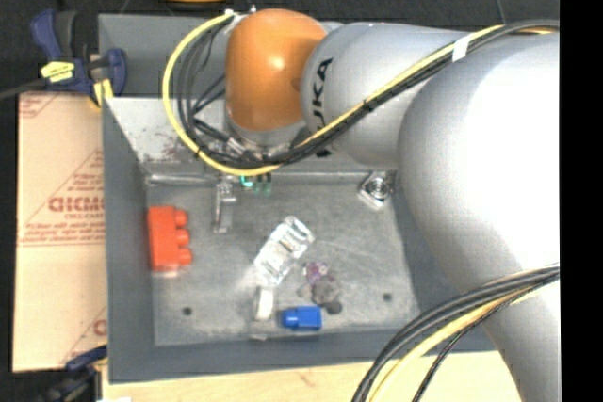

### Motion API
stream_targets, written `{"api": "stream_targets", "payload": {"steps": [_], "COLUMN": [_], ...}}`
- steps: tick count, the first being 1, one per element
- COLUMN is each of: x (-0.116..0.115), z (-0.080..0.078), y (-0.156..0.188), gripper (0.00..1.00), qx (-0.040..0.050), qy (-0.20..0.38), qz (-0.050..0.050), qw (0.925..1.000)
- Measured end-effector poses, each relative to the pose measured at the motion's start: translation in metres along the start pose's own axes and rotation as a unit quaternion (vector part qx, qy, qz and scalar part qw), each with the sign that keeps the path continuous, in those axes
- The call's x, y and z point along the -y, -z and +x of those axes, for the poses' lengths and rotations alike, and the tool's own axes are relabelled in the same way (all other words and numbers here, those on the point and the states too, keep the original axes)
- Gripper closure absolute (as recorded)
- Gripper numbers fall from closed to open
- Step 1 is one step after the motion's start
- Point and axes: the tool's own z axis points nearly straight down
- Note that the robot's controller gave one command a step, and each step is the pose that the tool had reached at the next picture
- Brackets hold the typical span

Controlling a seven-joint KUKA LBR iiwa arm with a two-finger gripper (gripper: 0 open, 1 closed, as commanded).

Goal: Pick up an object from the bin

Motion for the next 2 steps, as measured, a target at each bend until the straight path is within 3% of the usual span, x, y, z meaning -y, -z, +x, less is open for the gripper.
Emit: {"api": "stream_targets", "payload": {"steps": [1, 2], "x": [-0.042, -0.071], "z": [0.032, 0.054], "y": [-0.063, -0.061], "gripper": [0.00, 0.00], "qx": [0.0011, 0.0023], "qy": [0.100, 0.133], "qz": [0.001, 0.002], "qw": [0.9950, 0.9911]}}
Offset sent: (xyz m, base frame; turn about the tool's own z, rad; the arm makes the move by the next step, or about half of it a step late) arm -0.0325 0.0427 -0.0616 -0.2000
